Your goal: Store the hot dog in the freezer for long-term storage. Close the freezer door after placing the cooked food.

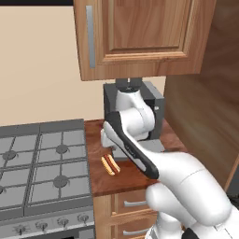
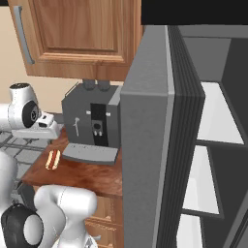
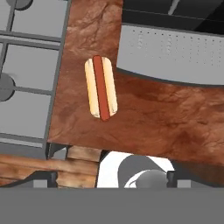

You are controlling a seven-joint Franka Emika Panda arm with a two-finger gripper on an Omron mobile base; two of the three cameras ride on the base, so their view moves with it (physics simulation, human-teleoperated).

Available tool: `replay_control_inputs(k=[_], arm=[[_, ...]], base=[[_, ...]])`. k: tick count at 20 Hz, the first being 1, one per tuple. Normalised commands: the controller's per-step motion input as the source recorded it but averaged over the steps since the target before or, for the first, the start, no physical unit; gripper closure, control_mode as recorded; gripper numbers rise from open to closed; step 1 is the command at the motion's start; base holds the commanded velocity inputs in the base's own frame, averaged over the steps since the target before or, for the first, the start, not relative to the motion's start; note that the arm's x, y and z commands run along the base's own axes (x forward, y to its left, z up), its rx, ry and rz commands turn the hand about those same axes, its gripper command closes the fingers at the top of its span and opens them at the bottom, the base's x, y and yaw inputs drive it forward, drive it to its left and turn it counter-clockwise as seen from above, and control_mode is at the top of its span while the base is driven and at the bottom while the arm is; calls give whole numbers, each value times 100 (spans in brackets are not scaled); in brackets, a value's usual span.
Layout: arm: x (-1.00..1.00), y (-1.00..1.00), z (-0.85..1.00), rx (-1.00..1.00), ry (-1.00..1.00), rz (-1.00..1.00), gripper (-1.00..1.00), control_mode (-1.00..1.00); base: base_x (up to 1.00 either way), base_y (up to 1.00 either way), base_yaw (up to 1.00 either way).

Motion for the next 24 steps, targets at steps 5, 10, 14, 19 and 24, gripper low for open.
replay_control_inputs(k=[5,10,14,19,24], arm=[[7,24,-34,-15,-4,0,-100,-100],[7,8,-57,-10,0,0,-100,-100],[8,0,-49,0,0,0,-100,-100],[26,0,-35,4,0,0,-100,-100],[36,0,-44,1,0,0,-100,-100]], base=[[0,0,0],[0,0,0],[0,0,0],[0,0,0],[0,0,0]])
